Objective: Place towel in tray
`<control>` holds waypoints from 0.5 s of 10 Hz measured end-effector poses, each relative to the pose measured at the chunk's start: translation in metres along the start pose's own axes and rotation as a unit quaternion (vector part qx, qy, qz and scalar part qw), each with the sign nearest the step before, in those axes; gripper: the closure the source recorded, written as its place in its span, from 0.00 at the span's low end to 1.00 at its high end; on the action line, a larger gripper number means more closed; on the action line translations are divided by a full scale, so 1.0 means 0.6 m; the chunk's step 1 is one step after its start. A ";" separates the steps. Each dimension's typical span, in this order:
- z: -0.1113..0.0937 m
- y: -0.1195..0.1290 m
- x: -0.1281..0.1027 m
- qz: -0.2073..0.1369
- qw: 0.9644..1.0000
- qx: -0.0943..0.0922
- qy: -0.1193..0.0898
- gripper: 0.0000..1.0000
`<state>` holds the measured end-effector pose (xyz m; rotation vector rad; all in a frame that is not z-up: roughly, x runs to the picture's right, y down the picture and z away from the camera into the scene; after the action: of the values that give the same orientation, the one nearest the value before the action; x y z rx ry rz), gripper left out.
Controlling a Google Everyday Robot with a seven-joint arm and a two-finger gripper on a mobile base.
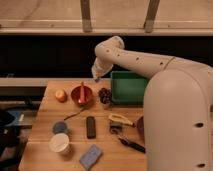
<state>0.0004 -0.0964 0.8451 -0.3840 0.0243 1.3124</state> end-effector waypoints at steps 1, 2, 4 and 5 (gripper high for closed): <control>0.002 -0.034 0.003 0.019 1.000 0.002 -0.010 1.00; 0.001 -0.073 0.015 0.050 0.998 -0.005 -0.025 1.00; -0.005 -0.128 0.042 0.099 0.994 -0.019 -0.048 1.00; -0.010 -0.156 0.055 0.120 0.991 -0.020 -0.056 1.00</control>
<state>0.0988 -0.0859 0.8565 -0.3485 -0.0517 1.5735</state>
